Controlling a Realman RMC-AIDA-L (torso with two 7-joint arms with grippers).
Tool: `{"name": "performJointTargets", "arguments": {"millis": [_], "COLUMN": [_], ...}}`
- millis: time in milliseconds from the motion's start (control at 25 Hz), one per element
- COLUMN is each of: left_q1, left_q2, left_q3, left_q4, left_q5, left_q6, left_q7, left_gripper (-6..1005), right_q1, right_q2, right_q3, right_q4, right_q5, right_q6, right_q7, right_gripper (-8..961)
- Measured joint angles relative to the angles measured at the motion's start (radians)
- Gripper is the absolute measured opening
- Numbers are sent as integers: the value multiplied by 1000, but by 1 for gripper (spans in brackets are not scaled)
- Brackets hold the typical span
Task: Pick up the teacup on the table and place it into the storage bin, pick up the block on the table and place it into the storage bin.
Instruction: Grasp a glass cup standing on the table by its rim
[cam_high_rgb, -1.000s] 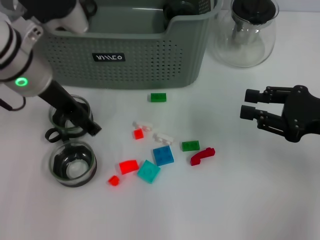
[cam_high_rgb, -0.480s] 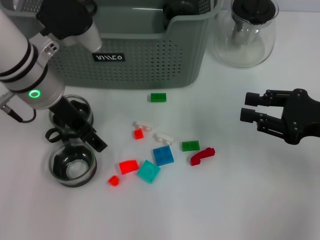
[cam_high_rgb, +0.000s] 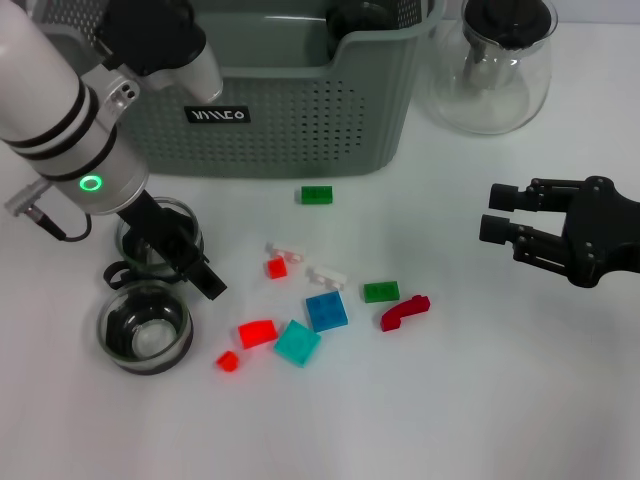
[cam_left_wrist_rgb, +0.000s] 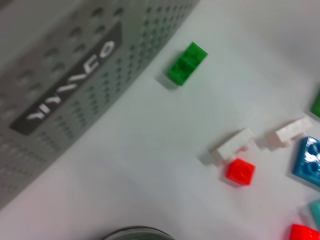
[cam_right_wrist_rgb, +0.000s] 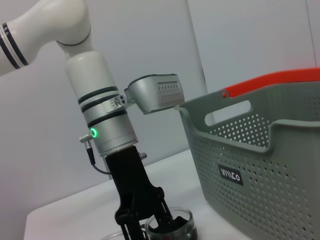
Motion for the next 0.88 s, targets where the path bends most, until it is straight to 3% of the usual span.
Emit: {"name": "performJointTargets", "arguments": {"millis": [600, 880], "left_q1": [-35, -38], "left_q2": [-2, 1], "left_q3": [14, 7], "left_q4": [-48, -31], "left_q5": [64, 61], "left_q6": [-58, -27], "left_q7": [-57, -55], "left_gripper": [548, 284], "right_q1": [0, 1], "right_q2": [-4, -6], "right_q3": [11, 12], "right_q4": [22, 25], "right_q5": [-1, -1], "right_q6": [1, 1], "right_q7": [0, 0], "right_gripper": [424, 424]}}
